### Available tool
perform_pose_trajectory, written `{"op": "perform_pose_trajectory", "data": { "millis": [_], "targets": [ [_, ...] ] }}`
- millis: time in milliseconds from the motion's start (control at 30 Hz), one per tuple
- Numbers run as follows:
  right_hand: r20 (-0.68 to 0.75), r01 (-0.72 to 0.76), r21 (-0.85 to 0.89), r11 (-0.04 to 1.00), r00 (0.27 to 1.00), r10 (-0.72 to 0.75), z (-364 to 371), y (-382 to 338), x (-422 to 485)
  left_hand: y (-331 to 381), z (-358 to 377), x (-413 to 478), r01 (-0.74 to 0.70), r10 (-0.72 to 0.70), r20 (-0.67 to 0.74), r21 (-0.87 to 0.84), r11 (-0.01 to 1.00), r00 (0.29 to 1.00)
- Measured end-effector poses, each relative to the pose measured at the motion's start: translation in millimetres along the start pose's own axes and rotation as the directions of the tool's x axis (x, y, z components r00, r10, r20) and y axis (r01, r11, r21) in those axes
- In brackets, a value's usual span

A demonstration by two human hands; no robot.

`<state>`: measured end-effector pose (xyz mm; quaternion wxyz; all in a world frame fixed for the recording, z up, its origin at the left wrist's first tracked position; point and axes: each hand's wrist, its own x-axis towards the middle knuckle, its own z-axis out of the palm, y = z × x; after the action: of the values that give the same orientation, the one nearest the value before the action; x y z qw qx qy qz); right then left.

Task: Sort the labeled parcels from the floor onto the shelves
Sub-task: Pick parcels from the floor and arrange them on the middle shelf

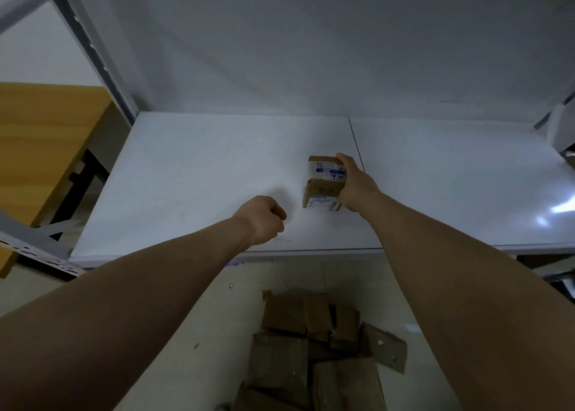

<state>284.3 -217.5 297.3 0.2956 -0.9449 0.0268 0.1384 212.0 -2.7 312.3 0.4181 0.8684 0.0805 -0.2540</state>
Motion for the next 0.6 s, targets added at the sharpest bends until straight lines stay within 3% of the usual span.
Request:
{"op": "perform_pose_trajectory", "data": {
  "millis": [300, 467, 600],
  "targets": [
    [-0.076, -0.049, 0.094, 0.994, 0.996, 0.056, -10, 6, -44, 23, 20, -7, 0.01, -0.009, 0.061, -0.006, 1.0, 0.998],
    [-0.201, -0.171, 0.328, 0.929, 0.949, 0.245, 30, 33, -101, 20, 48, -15, 0.031, -0.032, 0.117, 0.01, 0.999, 0.993],
    [-0.19, -0.306, 0.421, 0.854, 0.891, 0.413, 83, 80, -147, -7, 89, -27, 0.044, -0.053, 0.214, 0.046, 0.998, 0.976]
  ]
}}
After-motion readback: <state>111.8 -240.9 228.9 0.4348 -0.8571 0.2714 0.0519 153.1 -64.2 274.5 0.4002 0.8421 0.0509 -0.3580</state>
